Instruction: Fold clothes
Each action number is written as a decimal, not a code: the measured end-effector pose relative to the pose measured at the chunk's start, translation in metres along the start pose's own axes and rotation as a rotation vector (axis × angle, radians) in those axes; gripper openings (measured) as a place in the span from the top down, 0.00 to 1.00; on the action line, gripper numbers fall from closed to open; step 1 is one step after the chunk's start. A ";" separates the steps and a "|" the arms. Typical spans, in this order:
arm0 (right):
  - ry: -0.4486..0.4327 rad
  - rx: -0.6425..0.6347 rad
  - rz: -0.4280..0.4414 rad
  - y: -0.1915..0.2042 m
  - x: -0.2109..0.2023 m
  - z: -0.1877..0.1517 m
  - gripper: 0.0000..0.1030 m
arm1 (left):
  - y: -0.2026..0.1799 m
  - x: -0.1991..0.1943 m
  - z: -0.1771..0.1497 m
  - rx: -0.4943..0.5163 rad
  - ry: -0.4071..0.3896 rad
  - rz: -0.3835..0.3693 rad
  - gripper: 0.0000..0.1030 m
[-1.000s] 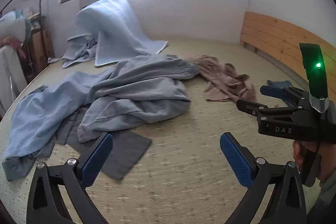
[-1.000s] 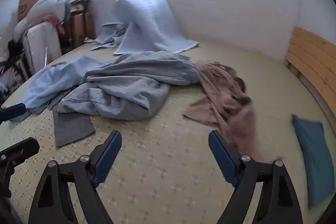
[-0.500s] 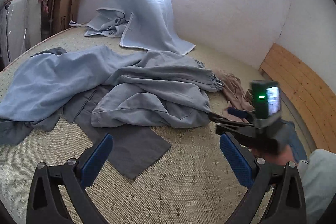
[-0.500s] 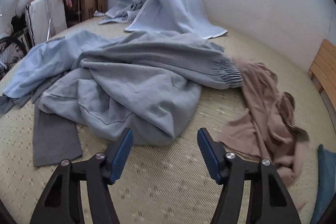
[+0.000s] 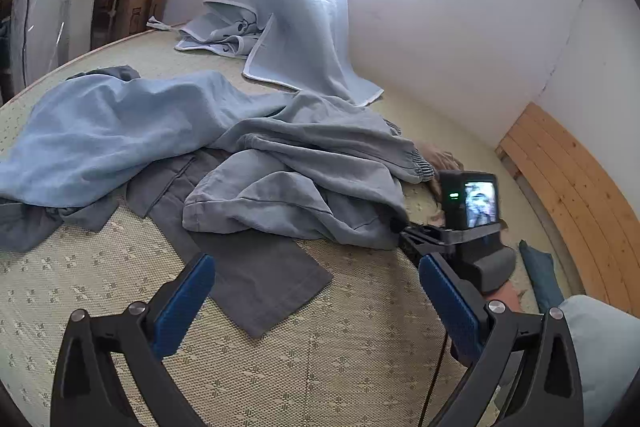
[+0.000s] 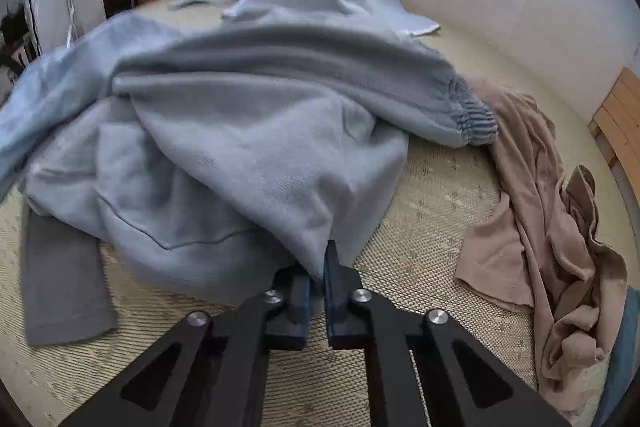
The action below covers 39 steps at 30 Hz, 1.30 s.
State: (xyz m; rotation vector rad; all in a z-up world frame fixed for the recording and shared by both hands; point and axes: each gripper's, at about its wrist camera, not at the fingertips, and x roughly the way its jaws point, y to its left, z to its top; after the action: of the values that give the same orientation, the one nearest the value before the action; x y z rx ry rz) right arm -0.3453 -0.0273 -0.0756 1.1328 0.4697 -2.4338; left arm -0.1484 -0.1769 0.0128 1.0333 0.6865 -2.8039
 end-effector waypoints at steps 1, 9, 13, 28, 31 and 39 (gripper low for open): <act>-0.025 0.009 0.010 -0.001 -0.008 0.000 0.98 | 0.001 -0.001 0.000 -0.004 -0.001 0.003 0.00; -0.114 -0.021 0.147 0.009 -0.066 -0.018 0.98 | 0.003 -0.009 0.003 -0.024 -0.021 0.025 0.00; -0.118 -0.040 0.215 0.025 -0.091 -0.042 0.98 | 0.008 -0.014 0.004 -0.043 -0.027 0.030 0.00; -0.126 -0.062 0.455 0.101 -0.180 -0.117 0.98 | 0.024 -0.023 0.006 -0.085 -0.017 0.004 0.00; -0.123 -0.095 0.486 0.115 -0.193 -0.132 0.98 | 0.023 -0.027 0.006 -0.075 -0.016 -0.014 0.00; -0.092 -0.206 0.588 0.153 -0.240 -0.174 0.98 | 0.017 -0.025 0.002 -0.046 0.022 -0.052 0.00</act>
State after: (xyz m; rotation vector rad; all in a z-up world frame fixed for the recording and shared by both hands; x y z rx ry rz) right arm -0.0177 -0.0247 -0.0143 0.9076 0.2945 -1.8697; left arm -0.1265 -0.1949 0.0230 1.0555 0.7880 -2.8092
